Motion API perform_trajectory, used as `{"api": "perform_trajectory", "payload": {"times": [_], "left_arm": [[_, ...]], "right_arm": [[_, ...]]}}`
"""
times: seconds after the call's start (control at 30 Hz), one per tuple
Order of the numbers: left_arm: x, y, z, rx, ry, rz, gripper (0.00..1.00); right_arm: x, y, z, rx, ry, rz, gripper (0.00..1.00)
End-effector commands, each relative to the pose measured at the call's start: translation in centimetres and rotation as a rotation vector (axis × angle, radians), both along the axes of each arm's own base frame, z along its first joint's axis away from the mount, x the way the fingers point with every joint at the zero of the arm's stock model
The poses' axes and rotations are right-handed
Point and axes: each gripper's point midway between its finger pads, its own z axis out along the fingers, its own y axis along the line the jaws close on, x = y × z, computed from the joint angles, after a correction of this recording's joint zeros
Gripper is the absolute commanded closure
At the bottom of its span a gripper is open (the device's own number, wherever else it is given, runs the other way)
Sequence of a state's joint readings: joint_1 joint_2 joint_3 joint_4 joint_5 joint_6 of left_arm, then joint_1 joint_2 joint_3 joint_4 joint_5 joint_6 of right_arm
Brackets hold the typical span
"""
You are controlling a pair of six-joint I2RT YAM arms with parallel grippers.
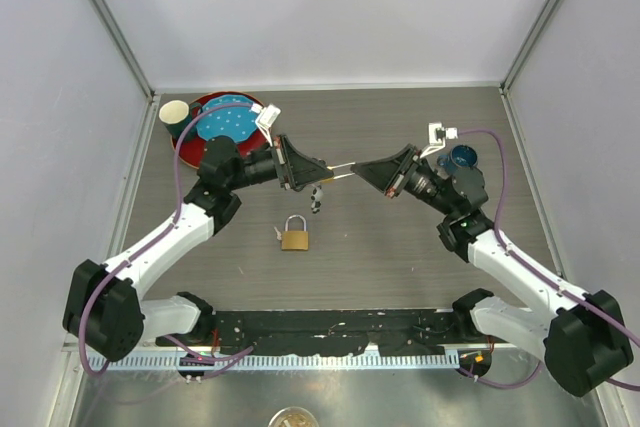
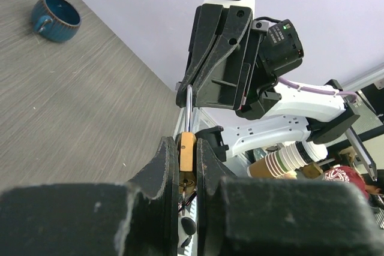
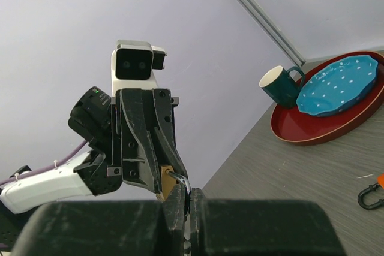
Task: Lock with the key
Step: Lock the lock.
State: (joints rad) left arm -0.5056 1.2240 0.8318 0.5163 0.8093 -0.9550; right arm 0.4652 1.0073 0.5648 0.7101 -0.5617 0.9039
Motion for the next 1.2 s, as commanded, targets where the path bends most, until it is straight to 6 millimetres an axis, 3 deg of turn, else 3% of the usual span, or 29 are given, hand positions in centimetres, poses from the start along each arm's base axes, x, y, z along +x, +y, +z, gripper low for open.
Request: {"api": "perform_trajectory", "payload": {"times": [0.0, 0.37, 0.63, 0.87, 1.17], "left_arm": [[1.9, -0.4, 4.3, -0.075, -0.139, 0.122, 1.0], [3.0, -2.8, 4.1, -0.081, -0.125, 0.112, 1.0], [5.5, -3.5, 2.7, -0.052, -0.051, 0.202, 1.0], [5.1, -3.7, 2.5, -0.054, -0.053, 0.182, 1.0], [3.3, -2.6, -0.1, 0.052, -0.045, 0.159, 1.0]], "right_arm": [[-4.5, 2.8, 1.2, -0.009, -0.03, 0.229, 0.98], [-6.3, 5.0, 1.1, -0.036, -0.056, 0.32, 0.98], [-7.4, 6.0, 1.4, -0.053, -0.083, 0.377, 0.99], [-7.1, 5.8, 2.3, -0.041, -0.083, 0.354, 0.98], [-5.7, 5.4, 5.9, -0.015, -0.147, 0.311, 0.98]]}}
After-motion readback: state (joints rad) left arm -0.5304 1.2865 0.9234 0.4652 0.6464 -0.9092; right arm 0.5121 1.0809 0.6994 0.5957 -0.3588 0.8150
